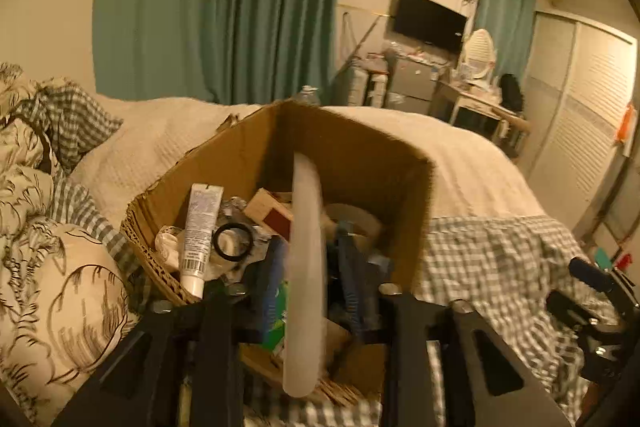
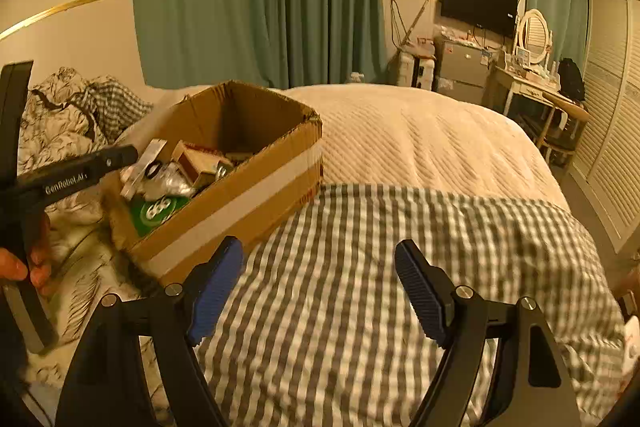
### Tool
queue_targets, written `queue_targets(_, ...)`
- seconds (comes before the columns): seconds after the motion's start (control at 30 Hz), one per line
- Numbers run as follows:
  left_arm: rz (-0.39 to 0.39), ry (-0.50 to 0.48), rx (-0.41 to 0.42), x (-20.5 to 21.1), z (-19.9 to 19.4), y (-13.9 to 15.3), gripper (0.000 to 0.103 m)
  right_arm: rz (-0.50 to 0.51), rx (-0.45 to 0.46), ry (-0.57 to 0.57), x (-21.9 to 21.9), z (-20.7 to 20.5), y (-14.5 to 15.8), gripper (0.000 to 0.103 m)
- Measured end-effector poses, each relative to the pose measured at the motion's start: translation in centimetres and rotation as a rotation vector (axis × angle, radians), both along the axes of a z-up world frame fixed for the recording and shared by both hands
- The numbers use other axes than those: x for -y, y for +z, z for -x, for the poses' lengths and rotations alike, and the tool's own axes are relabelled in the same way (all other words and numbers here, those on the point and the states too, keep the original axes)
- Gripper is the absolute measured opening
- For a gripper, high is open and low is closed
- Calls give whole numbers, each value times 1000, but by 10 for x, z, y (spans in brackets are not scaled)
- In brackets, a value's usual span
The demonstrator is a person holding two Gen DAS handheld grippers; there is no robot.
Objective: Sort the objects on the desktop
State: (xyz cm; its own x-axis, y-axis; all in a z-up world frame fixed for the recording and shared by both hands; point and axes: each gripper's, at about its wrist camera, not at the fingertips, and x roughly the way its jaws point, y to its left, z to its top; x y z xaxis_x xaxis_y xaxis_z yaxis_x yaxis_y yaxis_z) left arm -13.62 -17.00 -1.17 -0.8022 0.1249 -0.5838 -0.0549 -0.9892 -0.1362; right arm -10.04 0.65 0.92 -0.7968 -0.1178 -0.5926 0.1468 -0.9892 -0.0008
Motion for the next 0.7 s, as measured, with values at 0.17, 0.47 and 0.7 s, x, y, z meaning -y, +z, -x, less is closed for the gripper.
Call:
queue_targets(0.17, -61, 31, -54, 24, 5, -28, 102, 47, -141, 18, -8, 19, -28, 94)
queue_targets(0.47, -105, -30, -144, 45, -7, -28, 103, 81, -44, -121, -11, 67, -67, 97)
queue_targets(0.7, -69, 101, -100, 46, -16, -24, 103, 86, -6, -171, -12, 35, -44, 102)
